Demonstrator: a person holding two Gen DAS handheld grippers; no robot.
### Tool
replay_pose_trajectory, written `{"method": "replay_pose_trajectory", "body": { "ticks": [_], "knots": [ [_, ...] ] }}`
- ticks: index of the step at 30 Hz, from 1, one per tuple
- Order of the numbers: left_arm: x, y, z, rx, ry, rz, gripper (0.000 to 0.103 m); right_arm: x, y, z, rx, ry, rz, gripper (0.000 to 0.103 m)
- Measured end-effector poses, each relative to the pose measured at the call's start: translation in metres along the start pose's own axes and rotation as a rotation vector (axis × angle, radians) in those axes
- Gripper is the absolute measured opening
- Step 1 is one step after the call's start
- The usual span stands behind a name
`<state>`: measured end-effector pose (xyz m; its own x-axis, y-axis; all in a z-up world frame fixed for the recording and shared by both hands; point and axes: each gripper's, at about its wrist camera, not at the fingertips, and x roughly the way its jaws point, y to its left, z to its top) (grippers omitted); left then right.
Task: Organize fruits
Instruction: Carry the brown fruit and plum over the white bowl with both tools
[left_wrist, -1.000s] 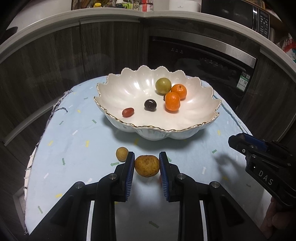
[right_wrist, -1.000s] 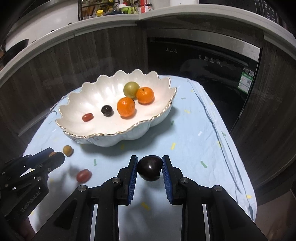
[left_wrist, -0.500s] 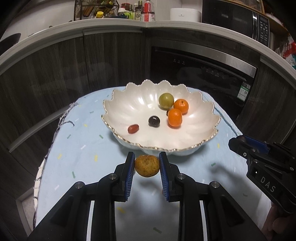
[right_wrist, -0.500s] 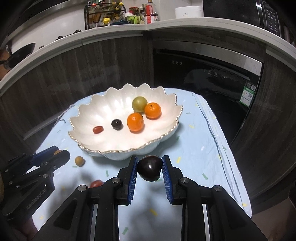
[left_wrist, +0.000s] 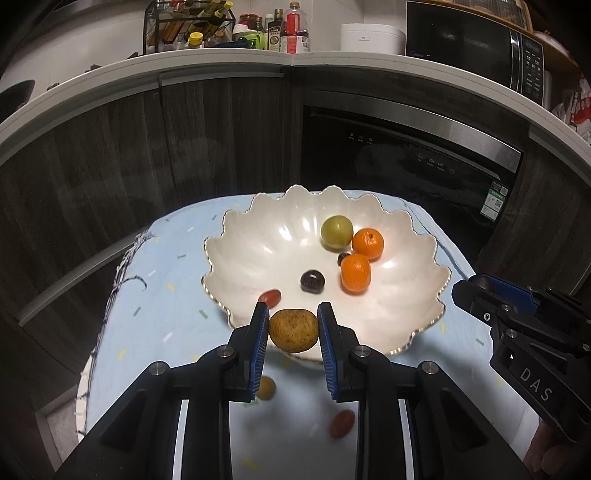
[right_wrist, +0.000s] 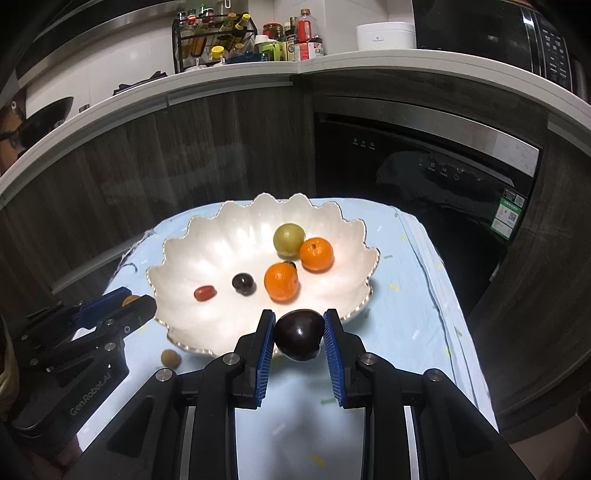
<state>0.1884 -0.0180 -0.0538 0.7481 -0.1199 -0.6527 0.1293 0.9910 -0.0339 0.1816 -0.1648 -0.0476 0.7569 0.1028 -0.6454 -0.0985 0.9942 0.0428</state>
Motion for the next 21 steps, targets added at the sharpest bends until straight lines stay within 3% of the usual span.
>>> {"method": "replay_pose_trajectory", "body": {
  "ticks": [21],
  "knots": [
    [0.050,0.005,0.010,0.006,0.069,0.005,0.027,0.053,0.003,0.015,-0.009,0.080,0.043,0.028]
  ]
}}
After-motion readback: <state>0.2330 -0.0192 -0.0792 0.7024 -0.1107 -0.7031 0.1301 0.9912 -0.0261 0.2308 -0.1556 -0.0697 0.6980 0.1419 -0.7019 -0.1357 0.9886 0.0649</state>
